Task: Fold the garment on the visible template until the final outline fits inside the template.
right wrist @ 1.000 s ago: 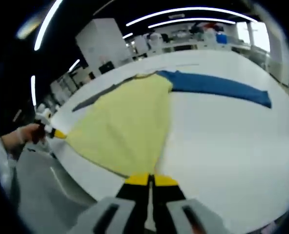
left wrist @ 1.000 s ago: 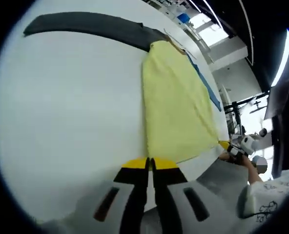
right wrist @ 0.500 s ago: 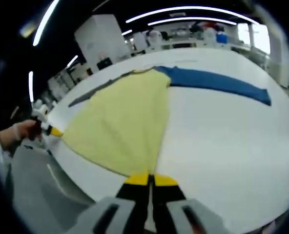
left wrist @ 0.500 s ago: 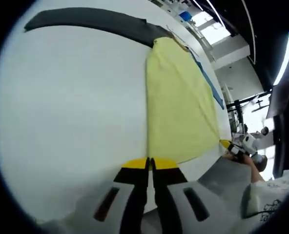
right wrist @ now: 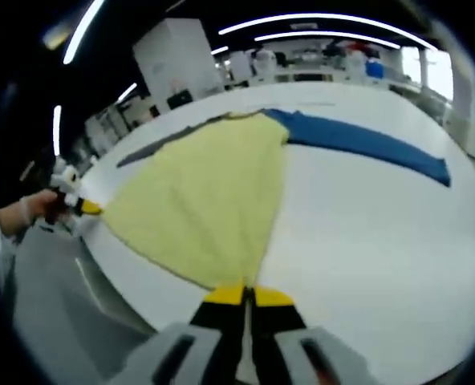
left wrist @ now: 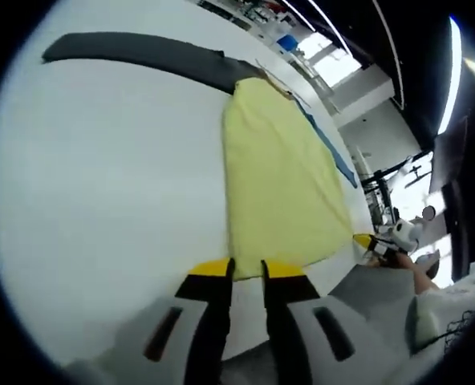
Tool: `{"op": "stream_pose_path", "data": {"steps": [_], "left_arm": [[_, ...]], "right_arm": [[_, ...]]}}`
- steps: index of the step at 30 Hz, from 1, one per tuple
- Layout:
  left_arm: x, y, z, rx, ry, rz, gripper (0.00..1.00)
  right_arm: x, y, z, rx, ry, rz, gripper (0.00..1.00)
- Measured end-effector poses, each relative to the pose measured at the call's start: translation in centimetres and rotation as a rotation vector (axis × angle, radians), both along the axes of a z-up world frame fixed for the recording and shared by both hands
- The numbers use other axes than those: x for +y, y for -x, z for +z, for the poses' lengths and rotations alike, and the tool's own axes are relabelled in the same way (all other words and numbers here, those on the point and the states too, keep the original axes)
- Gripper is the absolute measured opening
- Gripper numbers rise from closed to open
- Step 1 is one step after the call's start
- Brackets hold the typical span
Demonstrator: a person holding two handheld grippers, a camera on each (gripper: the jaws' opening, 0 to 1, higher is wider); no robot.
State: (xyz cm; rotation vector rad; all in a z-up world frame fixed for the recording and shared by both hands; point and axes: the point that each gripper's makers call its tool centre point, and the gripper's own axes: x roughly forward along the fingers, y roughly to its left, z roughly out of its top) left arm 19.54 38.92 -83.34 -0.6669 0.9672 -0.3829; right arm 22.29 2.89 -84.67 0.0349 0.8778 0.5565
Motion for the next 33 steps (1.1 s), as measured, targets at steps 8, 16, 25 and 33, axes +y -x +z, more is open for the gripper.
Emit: {"op": "stream_pose_path", "data": {"steps": [8,16,25,33], "left_arm": [[0.0,-1.2,1.7,-0.213,-0.106,-0.06,0.49],[1.5,-3.6,3.8,-0.432,-0.224,-0.119,0.83],[1.7,-4.5,5.8,-0.508,-0.237,-0.154,0.99],[2.0,-4.7,5.7,-0.499,-0.247,-0.171,0.99]], "right_arm": [[0.9,0.3,0.9,-0.033,-0.052,0.04,0.28],[-1.2,-1.9,2.6,-0.124,-0.068,-0.047,0.87],[-4.5,-3.8,3.7,-0.161,-0.069,-0.146,0.99],[-6.2,-5.9,4.8,-0.183,-0.033,-0.151,0.99]]}}
